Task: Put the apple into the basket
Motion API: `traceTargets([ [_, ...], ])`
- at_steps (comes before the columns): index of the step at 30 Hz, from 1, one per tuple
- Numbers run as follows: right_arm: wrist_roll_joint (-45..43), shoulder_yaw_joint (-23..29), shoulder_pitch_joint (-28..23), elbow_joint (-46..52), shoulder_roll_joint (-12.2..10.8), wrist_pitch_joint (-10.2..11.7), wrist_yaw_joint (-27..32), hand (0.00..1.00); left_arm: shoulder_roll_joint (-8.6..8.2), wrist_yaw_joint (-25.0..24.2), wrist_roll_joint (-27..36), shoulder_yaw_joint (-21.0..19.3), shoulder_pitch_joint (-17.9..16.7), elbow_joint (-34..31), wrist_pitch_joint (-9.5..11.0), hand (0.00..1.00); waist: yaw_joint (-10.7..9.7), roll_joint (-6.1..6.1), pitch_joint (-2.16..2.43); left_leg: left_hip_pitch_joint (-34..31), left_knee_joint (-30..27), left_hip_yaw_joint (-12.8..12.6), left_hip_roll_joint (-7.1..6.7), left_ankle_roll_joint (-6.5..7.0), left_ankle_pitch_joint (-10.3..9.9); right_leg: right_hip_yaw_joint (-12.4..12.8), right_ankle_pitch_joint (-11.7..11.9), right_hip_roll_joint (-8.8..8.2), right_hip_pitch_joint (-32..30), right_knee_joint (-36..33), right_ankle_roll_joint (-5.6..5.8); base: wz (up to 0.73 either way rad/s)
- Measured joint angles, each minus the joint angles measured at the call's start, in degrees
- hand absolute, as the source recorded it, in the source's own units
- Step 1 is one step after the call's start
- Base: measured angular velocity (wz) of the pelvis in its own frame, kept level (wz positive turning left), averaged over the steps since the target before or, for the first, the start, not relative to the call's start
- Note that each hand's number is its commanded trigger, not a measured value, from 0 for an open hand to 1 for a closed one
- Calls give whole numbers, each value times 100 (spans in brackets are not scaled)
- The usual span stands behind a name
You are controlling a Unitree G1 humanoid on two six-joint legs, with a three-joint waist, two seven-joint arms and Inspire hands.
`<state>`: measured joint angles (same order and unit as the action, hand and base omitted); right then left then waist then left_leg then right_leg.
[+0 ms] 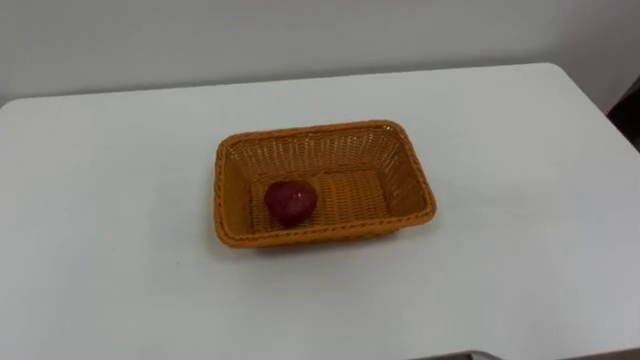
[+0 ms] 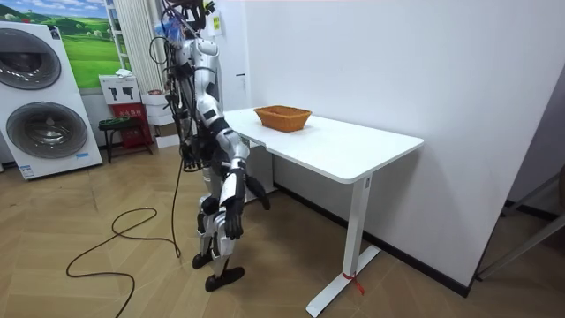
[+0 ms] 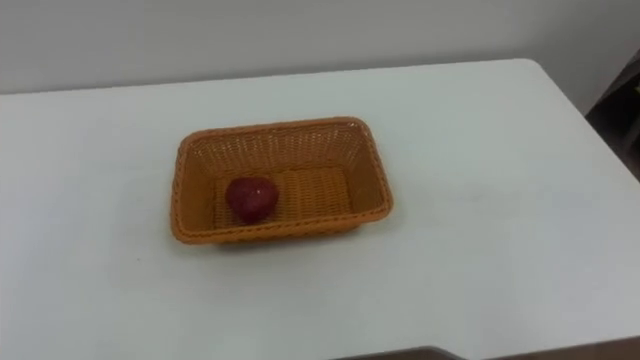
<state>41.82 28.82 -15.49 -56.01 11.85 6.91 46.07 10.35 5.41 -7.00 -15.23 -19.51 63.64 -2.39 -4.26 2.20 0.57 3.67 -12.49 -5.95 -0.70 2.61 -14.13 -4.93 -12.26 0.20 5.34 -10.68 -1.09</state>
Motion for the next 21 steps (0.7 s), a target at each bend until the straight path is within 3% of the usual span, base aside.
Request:
traceTargets([
  [4,-113,-808,61,-731,-254,-372,-626,0,-68,-124,-1,89,90,54,-99,0,129,24,-19,0,-73,6,6,9,-7,24,-1,-9,-33,-8,2,-2],
  [9,-1139,-1507,147,-1272,-269,-608,-1459,0,-67,-187,-4,90,127,52,-168,0,291,-4,-38,78,-17,15,-1,25,-18,16,3,-17,65,38,15,0],
  [12,-1826,-1860,202,-1330,-273,-849,-1898,0,-84,-227,1,100,130,55,-328,0,333,-37,-60,83,5,25,-2,25,-19,2,8,-12,92,91,20,3],
  [18,-3233,-2455,305,-1324,-279,-1201,-2460,0,-110,-213,-4,547,227,47,-636,0,334,-146,-110,77,3,107,-15,24,-18,-116,7,-19,108,102,20,7],
  [21,-3604,-2576,309,-1344,-280,-1284,-2662,0,-121,-207,-1,662,324,40,-692,0,352,-169,-101,103,19,123,-16,21,-17,-132,5,-13,108,94,18,4],
])
